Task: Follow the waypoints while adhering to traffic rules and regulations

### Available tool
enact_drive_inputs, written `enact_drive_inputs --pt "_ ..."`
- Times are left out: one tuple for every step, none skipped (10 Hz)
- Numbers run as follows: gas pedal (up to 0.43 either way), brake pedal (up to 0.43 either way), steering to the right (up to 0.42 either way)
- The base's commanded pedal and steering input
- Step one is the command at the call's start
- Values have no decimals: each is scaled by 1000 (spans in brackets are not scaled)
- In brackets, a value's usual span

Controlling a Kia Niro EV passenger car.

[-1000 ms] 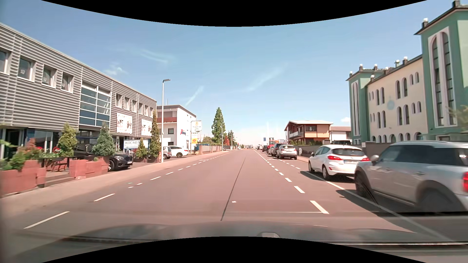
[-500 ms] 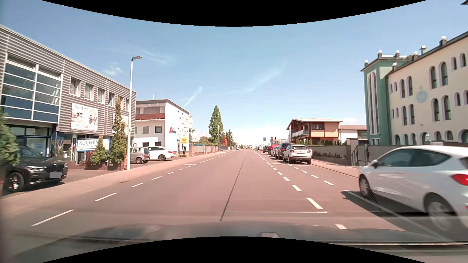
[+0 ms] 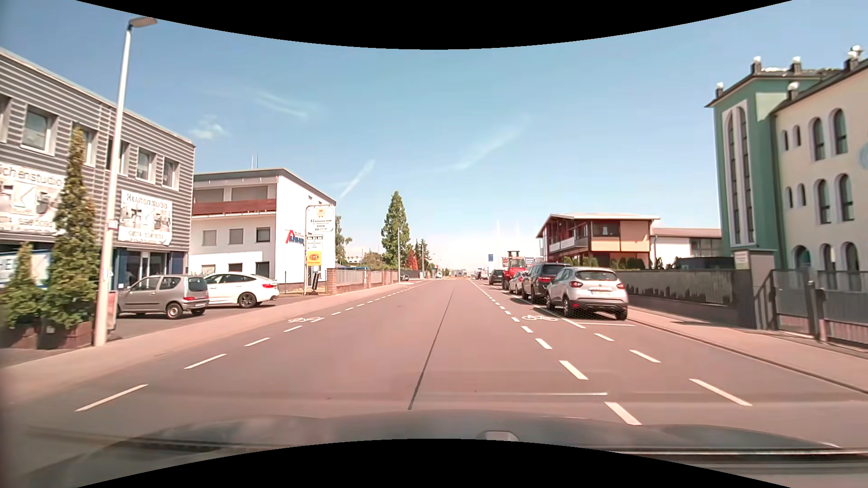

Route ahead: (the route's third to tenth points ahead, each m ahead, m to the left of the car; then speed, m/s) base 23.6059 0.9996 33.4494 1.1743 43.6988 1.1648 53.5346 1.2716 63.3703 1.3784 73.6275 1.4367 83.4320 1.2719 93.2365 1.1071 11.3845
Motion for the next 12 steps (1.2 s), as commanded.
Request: enact_drive_inputs --pt "47 0 -1" --pt "47 0 -1" --pt "47 0 -2" --pt "47 0 -2" --pt "47 0 -3" --pt "59 0 -4" --pt "59 0 -4" --pt "59 0 -4" --pt "59 0 -4" --pt "59 0 -4" --pt "59 0 -4" --pt "59 0 -4"
